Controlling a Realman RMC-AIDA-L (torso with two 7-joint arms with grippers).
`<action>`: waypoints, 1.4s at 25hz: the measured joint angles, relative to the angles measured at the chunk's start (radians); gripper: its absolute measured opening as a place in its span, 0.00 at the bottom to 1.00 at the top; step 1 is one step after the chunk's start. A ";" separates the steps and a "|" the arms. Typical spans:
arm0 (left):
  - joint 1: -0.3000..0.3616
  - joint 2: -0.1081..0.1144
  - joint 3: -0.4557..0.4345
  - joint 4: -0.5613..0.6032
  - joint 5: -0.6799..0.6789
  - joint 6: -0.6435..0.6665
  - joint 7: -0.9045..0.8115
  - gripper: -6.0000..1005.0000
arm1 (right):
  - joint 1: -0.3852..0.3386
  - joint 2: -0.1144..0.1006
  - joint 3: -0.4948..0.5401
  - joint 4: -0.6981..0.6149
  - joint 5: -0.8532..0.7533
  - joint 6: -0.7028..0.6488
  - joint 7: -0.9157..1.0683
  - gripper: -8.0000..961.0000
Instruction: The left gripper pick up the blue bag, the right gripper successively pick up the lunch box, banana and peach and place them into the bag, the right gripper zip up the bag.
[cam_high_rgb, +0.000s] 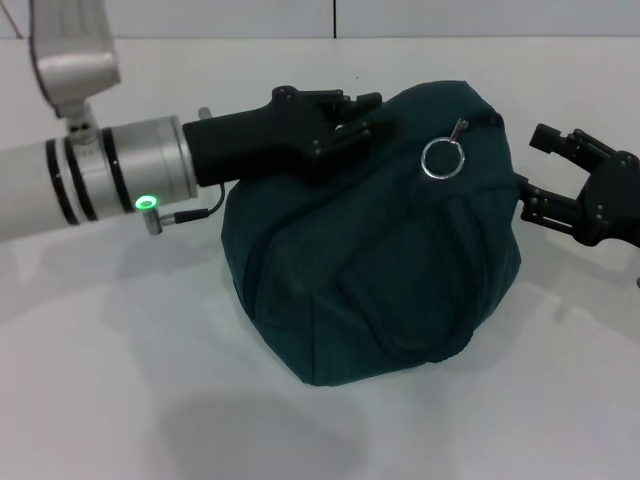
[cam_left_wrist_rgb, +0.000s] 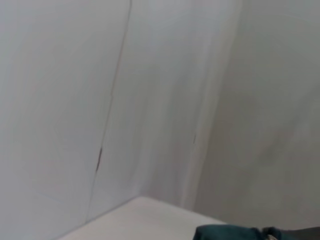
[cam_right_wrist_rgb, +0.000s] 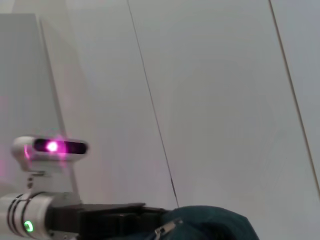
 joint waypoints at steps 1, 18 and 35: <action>0.007 -0.001 -0.003 0.001 0.001 0.015 0.018 0.44 | -0.002 0.000 0.002 0.000 0.000 -0.001 0.000 0.89; 0.045 -0.022 -0.037 0.025 0.025 0.061 0.100 0.05 | -0.025 -0.023 0.021 0.000 0.007 -0.142 0.004 0.89; 0.071 -0.032 -0.068 0.027 0.029 0.104 0.157 0.05 | 0.073 -0.004 0.025 0.002 -0.167 -0.217 0.101 0.88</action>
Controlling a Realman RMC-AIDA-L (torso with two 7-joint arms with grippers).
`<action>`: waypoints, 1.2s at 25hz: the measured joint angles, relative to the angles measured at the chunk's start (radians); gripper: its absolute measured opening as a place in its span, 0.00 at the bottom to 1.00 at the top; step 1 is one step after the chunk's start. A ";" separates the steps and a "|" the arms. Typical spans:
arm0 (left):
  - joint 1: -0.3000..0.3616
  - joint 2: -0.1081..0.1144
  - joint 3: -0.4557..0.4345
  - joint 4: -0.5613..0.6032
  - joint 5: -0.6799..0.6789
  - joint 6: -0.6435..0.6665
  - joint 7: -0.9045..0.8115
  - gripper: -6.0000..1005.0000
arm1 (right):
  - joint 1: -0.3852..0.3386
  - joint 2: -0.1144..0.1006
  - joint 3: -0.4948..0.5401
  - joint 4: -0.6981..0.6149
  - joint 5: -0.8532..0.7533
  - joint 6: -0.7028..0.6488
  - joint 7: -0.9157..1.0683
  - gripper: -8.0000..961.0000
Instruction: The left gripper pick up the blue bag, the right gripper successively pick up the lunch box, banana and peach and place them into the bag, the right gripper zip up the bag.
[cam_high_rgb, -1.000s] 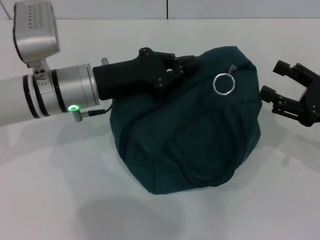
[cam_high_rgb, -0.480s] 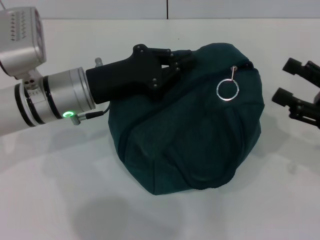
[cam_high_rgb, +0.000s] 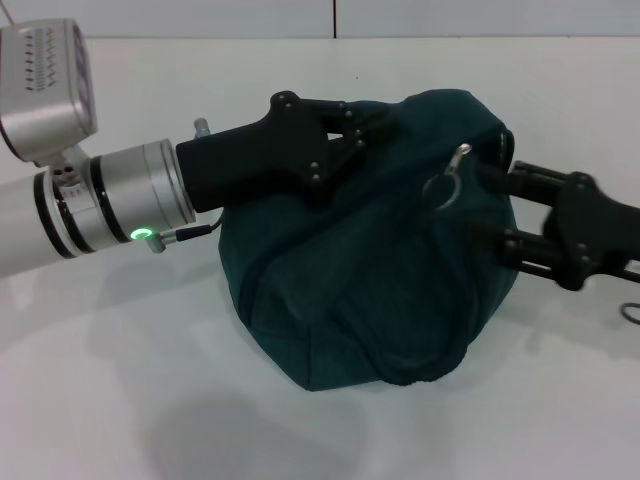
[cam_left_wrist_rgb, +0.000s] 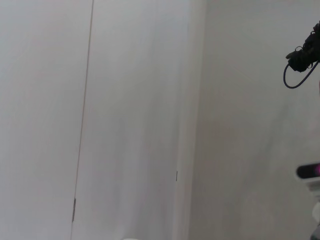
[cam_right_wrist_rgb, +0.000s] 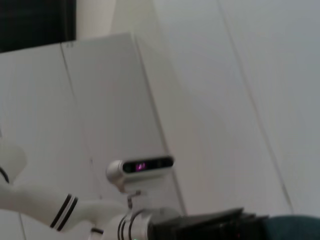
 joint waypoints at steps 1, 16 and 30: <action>0.000 0.000 0.000 0.000 0.000 0.000 0.000 0.05 | 0.009 0.007 0.000 0.000 -0.010 0.022 0.013 0.84; 0.019 0.001 -0.001 0.000 0.001 0.008 0.013 0.05 | -0.078 -0.027 0.082 -0.070 -0.044 -0.178 0.017 0.66; 0.017 -0.002 0.002 0.000 0.001 0.010 0.033 0.05 | -0.054 0.039 0.099 -0.116 -0.124 -0.064 0.051 0.66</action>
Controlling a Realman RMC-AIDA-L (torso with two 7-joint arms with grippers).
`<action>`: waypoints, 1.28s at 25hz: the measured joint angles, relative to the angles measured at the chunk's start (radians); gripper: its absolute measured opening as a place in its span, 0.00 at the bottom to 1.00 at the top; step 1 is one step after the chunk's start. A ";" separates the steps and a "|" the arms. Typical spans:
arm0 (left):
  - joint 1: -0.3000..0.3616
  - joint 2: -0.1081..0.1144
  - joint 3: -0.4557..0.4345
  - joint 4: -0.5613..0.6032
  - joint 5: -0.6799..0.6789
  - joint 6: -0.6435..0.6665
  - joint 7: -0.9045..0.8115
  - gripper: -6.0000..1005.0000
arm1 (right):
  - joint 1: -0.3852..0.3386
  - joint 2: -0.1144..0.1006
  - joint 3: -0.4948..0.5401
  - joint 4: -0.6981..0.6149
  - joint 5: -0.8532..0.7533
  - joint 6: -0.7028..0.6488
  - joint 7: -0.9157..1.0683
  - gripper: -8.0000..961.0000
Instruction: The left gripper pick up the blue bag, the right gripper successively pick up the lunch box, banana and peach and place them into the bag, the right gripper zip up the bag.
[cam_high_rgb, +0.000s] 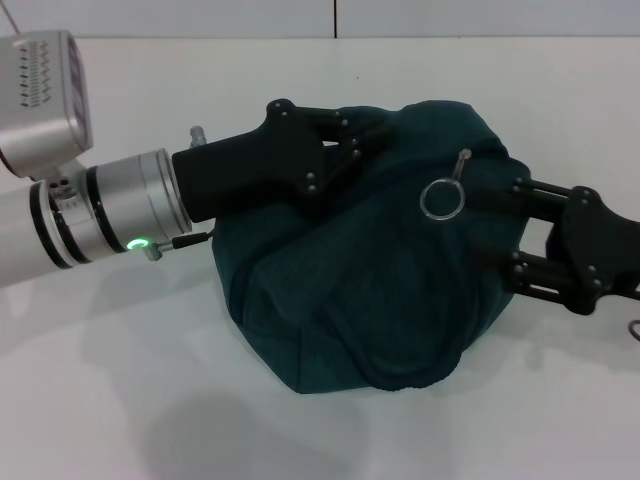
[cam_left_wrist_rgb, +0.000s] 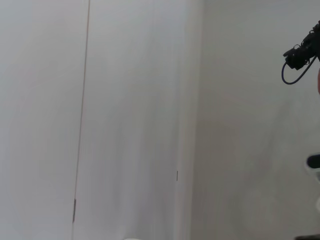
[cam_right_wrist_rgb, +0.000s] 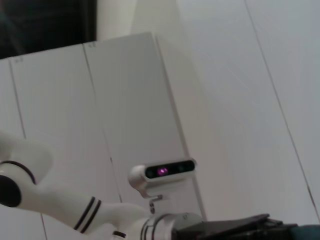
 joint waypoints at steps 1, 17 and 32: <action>0.000 0.000 0.001 0.000 0.000 0.000 0.000 0.05 | 0.003 0.001 0.000 0.000 -0.002 0.008 0.005 0.66; 0.004 -0.002 0.002 -0.002 0.000 0.000 0.003 0.05 | -0.012 -0.023 0.011 -0.012 -0.007 0.054 0.107 0.66; 0.004 -0.008 -0.004 -0.001 0.002 -0.002 0.026 0.05 | 0.074 -0.024 0.001 -0.017 -0.087 0.080 0.193 0.66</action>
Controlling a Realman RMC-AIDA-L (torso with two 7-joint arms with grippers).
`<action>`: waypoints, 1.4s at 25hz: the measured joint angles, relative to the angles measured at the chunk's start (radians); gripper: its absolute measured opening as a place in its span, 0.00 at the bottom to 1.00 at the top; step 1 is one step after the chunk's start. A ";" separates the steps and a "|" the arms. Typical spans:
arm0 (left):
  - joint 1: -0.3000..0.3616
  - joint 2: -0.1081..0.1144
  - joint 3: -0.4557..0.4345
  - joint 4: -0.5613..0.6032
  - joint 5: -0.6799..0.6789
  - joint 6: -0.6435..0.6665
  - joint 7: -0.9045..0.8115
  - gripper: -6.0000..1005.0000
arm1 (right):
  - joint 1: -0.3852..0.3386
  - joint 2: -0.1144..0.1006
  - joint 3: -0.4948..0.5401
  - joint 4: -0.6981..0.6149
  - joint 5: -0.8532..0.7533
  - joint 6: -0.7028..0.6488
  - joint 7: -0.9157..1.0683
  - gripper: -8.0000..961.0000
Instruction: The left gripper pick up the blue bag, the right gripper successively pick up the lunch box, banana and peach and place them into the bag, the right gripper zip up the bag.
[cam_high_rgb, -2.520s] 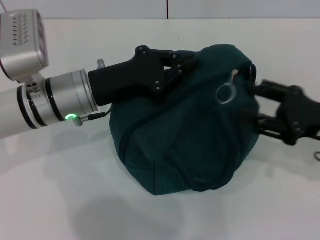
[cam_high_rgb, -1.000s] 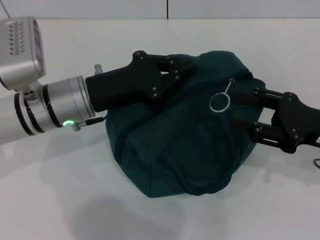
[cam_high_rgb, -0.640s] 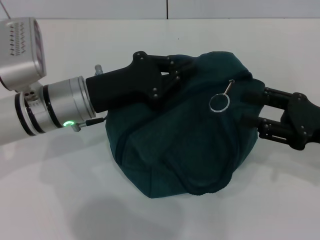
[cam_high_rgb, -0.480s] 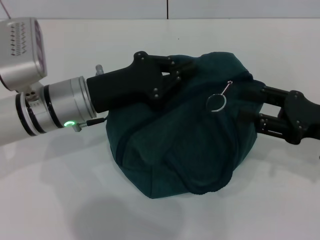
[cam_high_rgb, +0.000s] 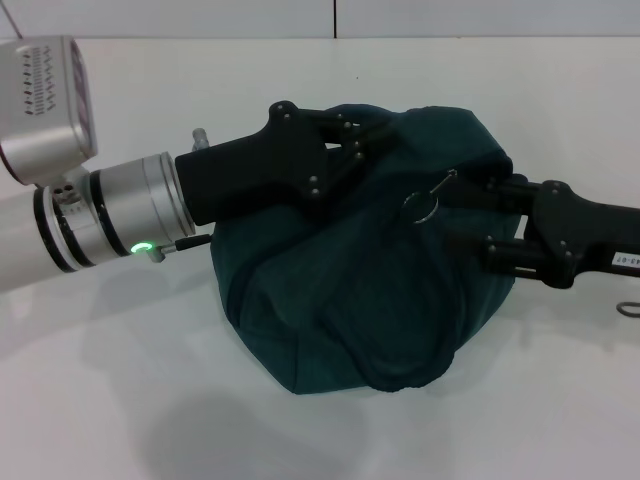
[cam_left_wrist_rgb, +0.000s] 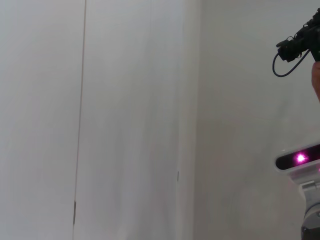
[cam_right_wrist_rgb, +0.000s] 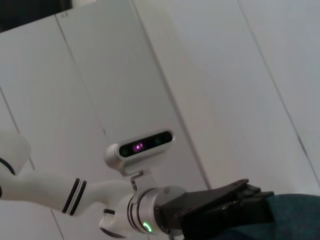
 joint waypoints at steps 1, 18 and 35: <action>0.000 0.000 0.000 0.000 0.000 0.000 0.000 0.05 | 0.002 0.000 0.002 -0.001 -0.001 0.005 0.008 0.66; 0.001 -0.001 -0.001 0.000 0.000 0.001 0.027 0.05 | 0.012 0.013 0.001 -0.057 -0.010 0.039 0.080 0.65; 0.002 -0.002 -0.001 -0.006 0.000 0.002 0.028 0.05 | 0.002 -0.023 0.011 -0.056 -0.012 -0.017 0.065 0.63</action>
